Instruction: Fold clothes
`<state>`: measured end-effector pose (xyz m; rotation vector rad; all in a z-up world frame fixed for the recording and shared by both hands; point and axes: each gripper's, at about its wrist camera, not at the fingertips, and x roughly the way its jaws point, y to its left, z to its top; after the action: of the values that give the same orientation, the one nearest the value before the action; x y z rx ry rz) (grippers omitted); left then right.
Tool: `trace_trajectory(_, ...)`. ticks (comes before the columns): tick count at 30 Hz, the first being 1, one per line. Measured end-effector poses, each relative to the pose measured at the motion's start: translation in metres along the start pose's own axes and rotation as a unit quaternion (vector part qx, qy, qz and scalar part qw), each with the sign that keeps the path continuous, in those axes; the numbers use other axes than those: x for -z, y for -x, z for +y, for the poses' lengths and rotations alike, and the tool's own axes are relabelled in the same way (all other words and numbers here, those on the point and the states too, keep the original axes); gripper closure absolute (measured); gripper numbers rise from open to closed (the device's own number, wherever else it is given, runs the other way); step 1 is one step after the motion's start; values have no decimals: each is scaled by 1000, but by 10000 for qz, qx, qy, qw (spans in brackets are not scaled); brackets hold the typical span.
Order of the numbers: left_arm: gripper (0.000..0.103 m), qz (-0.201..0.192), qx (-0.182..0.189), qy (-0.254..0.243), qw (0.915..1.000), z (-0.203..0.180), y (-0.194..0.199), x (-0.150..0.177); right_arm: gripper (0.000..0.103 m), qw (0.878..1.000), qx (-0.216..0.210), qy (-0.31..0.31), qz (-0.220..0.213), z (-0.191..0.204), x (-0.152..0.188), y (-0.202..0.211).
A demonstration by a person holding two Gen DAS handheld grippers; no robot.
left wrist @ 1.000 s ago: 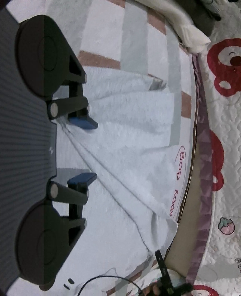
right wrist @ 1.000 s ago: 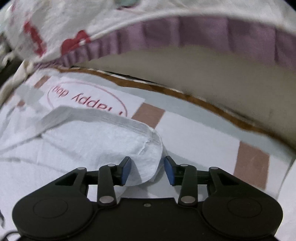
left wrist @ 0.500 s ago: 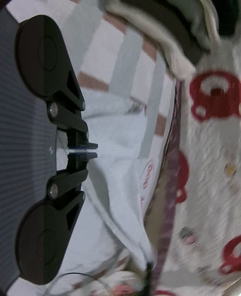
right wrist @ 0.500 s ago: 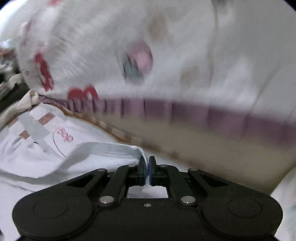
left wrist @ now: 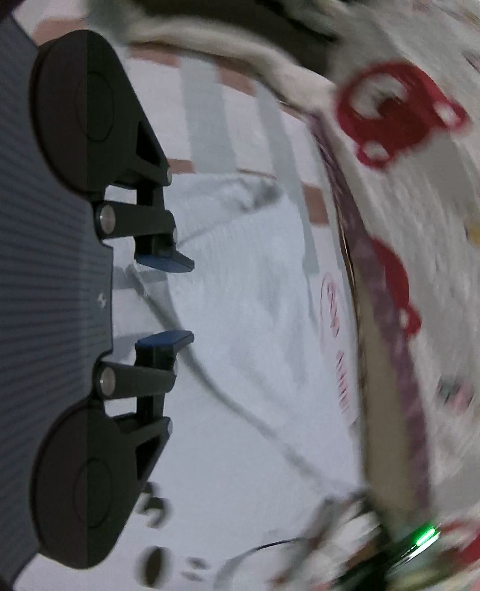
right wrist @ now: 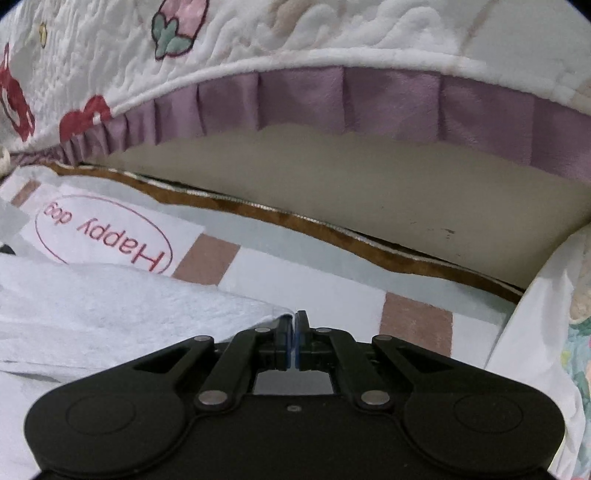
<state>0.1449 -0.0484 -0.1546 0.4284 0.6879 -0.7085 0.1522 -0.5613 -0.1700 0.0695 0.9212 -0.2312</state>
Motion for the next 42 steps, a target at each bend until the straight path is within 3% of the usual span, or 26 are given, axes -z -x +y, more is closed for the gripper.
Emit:
trace_trajectory(4,69,52,-79,-827,9965,-25,-16,-4,102,10000,-12,-19,6,1,-4,-5)
trace_trajectory(11,69,443,-190,-642,9968,-20,-43,-3,102,10000,-23,67,-23,3,-6,-5)
trace_trajectory(13,74,569,-276,-619,9961,-21,-45,-1,102,10000,-34,79,-25,3,-7,-5)
trace_trajectory(15,85,749,-430,-569,9946,-22,-46,-3,102,9999,-31,119,-22,4,-7,-6)
trace_trajectory(19,89,939,-941,-703,9886,-23,-49,-3,102,9998,-29,206,1,4,-6,-7)
trace_trajectory(26,89,947,-1059,-924,9855,-25,-48,1,102,9999,-112,-5,-79,1,-9,-5)
trace_trajectory(28,102,745,-1414,-844,9835,-20,-37,-8,102,9995,-211,-176,-168,-2,-12,-1)
trace_trajectory(30,102,128,-1849,-206,9825,2,-4,-28,103,9973,-425,-451,-387,-7,-17,11)
trace_trajectory(32,102,-611,-2248,616,9705,30,35,-52,103,9891,-891,-861,-797,-15,-27,39)
trace_trajectory(34,102,-926,-2338,1118,9614,48,54,-54,103,9750,-1363,-1233,-1252,-26,-32,70)
trace_trajectory(35,101,-923,-2287,1274,9607,54,55,-49,103,9697,-1510,-1372,-1347,-30,-32,79)
trace_trajectory(38,100,-312,-1866,1714,9669,58,30,-16,103,9728,-1516,-1590,-741,-29,-21,65)
trace_trajectory(39,100,-63,-1663,1946,9666,60,21,-6,103,9791,-1341,-1448,-485,-24,-17,59)
trace_trajectory(40,100,169,-1447,2238,9637,63,12,4,103,9835,-1202,-1319,-281,-18,-14,53)
trace_trajectory(42,100,325,-1119,2912,9495,75,5,15,103,9856,-1185,-1182,-253,-14,-15,53)
